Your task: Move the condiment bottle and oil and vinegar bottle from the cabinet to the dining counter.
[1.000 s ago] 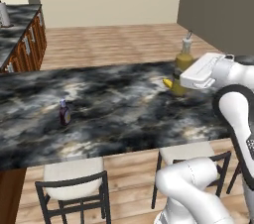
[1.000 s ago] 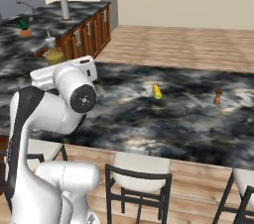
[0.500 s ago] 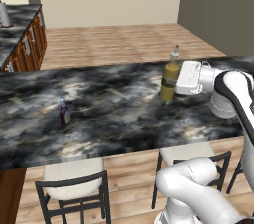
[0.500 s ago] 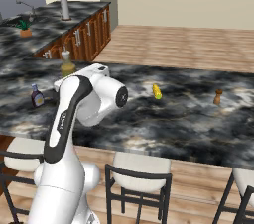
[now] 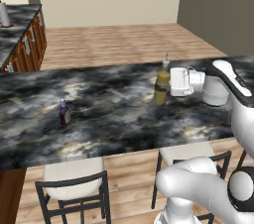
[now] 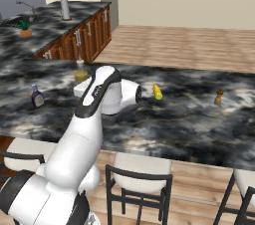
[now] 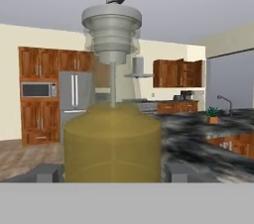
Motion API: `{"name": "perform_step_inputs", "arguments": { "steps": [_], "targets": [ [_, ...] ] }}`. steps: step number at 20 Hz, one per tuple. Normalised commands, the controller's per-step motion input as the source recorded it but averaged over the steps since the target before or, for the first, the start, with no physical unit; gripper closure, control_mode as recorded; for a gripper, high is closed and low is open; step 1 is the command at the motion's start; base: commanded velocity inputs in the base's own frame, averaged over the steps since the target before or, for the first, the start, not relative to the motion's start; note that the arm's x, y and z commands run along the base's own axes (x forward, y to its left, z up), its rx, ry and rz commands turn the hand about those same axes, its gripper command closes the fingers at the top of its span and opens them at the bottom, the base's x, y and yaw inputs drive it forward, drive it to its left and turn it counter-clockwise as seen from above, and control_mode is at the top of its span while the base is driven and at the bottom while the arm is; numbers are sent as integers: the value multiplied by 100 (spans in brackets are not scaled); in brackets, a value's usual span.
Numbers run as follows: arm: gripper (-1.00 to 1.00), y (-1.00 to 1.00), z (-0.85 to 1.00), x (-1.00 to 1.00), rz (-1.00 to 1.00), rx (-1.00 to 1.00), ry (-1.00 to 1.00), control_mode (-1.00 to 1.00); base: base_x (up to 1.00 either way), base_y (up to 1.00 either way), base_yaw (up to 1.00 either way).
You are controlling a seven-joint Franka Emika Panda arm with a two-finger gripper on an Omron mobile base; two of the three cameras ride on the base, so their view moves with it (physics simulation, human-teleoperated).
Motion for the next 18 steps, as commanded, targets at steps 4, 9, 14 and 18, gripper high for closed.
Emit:
{"name": "perform_step_inputs", "arguments": {
  "steps": [4, 9, 14, 18],
  "targets": [
    [100, 0, -46, 74, 14, 0, 7, -100, 0, 0, 0],
    [100, 0, -43, 73, 12, 0, 4, -100, 0, 0, 0],
    [100, 12, -40, 55, 5, -3, 3, -100, 0, 0, 0],
    [100, 41, -31, 18, 0, -12, -1, -100, 0, 0, 0]
  ]
}}
